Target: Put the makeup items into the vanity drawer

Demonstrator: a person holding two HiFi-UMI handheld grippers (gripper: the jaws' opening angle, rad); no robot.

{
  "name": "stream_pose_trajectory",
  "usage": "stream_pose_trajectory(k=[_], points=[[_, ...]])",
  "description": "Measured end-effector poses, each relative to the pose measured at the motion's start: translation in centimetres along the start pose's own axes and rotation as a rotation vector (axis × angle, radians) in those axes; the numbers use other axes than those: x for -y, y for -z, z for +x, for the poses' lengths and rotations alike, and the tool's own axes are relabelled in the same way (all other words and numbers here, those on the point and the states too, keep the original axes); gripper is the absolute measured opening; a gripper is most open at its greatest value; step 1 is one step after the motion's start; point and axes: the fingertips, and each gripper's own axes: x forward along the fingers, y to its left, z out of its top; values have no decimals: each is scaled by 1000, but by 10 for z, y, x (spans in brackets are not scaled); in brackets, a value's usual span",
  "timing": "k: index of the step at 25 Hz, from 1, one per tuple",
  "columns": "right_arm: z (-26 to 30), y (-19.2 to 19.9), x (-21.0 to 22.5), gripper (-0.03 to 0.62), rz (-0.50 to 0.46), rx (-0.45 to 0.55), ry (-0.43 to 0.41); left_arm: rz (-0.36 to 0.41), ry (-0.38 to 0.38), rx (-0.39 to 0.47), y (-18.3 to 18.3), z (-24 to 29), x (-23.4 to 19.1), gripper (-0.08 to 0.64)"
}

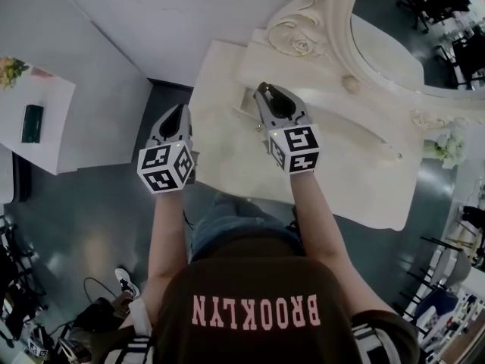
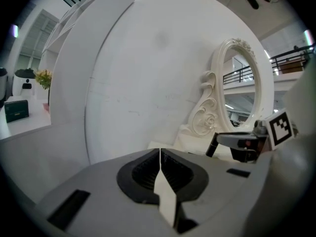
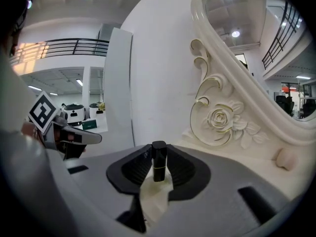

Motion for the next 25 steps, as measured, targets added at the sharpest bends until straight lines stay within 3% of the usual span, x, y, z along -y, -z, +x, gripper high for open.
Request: stream_pose_trajectory(k=[10,18,25], points=[[37,34,-12,81,58,-172,-41,11,-27,-24,7,6,-15,8],[52,59,-15,81,25,-373,-9,-1,-50,-14,3,7,-28,8],[54,70,-20,84,-27,-462,-5,-4,-44,-9,-2,13,-30,8]])
